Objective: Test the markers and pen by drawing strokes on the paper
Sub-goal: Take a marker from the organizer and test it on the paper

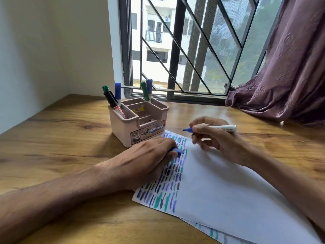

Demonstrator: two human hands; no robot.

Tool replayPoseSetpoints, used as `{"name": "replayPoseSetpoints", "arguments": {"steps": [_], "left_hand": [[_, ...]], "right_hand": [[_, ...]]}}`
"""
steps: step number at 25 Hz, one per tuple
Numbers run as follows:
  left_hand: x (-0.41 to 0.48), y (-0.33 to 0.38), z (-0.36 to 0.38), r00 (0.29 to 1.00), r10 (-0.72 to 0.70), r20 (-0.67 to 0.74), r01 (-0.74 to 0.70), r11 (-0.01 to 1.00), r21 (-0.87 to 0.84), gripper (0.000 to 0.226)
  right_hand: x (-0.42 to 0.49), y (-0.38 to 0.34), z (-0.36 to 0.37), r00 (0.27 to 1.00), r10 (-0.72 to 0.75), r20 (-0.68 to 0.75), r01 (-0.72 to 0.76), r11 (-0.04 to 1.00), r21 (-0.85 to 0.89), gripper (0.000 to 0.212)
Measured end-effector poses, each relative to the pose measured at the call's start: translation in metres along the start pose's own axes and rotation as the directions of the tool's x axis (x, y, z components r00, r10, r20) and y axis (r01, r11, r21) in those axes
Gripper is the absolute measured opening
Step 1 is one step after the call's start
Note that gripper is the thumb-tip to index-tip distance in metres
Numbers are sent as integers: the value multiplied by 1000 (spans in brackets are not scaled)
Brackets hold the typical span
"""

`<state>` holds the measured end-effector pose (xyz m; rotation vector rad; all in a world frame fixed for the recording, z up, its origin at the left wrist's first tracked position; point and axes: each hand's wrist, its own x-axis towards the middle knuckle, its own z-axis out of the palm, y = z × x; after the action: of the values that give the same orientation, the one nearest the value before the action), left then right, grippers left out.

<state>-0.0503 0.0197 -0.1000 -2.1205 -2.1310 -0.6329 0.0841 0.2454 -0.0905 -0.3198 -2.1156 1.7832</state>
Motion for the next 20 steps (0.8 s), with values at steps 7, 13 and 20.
{"name": "replayPoseSetpoints", "arguments": {"steps": [7, 13, 20], "left_hand": [[0, 0, 1, 1000, -30, 9, 30, 999, -18, 36], [2, -1, 2, 999, -49, 20, 49, 999, -23, 36], [1, -3, 3, 999, -34, 8, 34, 999, -31, 34]], "right_hand": [[-7, 3, 1, 992, -124, 19, 126, 975, -183, 18], [-5, 8, 2, 982, -169, -81, 142, 953, -268, 5], [-4, 12, 2, 978, -169, -120, 125, 944, -305, 6]]}}
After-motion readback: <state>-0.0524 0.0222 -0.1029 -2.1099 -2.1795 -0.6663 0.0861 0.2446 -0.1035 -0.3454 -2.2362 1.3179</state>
